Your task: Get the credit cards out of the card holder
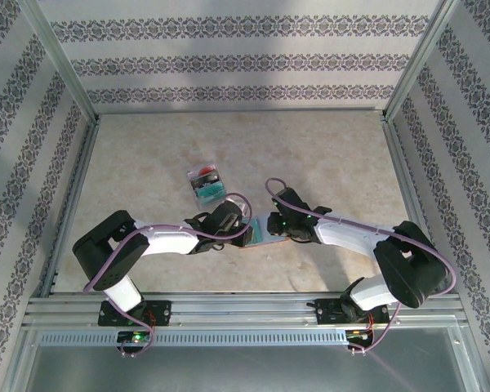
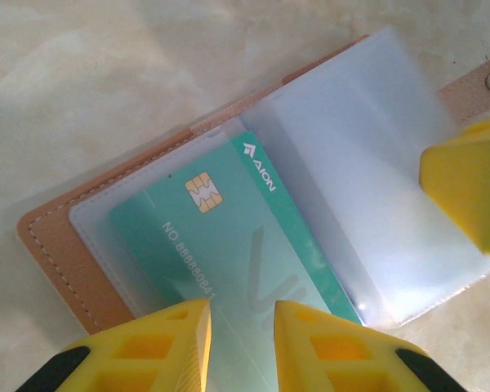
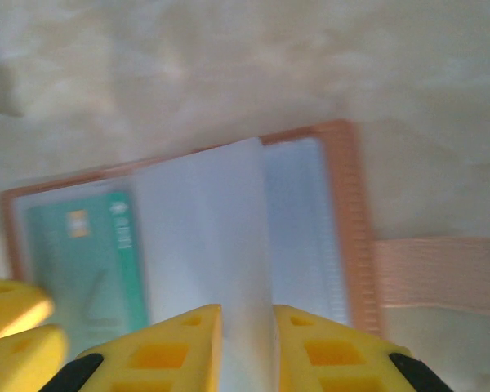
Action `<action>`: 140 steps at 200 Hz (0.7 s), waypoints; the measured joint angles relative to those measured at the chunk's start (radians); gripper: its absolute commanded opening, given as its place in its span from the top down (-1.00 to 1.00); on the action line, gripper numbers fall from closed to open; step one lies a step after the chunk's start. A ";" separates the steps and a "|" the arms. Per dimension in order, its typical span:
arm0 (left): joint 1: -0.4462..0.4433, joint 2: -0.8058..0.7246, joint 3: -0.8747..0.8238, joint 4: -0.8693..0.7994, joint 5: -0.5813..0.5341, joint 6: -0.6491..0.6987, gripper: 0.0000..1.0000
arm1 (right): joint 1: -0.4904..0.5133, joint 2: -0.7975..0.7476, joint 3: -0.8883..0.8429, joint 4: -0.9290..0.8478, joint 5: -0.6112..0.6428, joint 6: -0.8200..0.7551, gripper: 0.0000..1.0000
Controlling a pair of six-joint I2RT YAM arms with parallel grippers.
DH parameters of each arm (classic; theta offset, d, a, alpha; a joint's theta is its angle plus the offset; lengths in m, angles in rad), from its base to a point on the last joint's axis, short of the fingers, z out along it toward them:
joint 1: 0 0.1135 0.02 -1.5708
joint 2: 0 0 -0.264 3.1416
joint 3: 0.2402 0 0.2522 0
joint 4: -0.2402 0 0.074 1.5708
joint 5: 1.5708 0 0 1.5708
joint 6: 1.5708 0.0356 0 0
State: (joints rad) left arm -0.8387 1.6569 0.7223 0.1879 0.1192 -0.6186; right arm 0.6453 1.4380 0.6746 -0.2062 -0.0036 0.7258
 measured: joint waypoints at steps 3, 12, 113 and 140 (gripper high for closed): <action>0.000 0.000 0.000 0.000 0.000 0.000 0.44 | -0.005 0.001 -0.004 -0.003 0.004 -0.003 0.53; 0.000 0.000 0.000 0.000 -0.003 0.000 0.44 | -0.018 0.005 -0.013 -0.011 0.015 -0.012 0.52; 0.000 -0.027 0.000 -0.026 -0.029 0.000 0.33 | 0.007 -0.051 0.056 -0.196 0.142 -0.078 0.49; 0.000 -0.073 0.000 -0.031 -0.050 0.000 0.32 | 0.021 -0.164 0.096 -0.240 0.154 -0.076 0.58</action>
State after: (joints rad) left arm -0.8383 1.5841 0.7223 0.1566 0.0689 -0.6182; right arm 0.6666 1.2743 0.7704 -0.4461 0.1501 0.6502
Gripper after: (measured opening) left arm 0.337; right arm 0.236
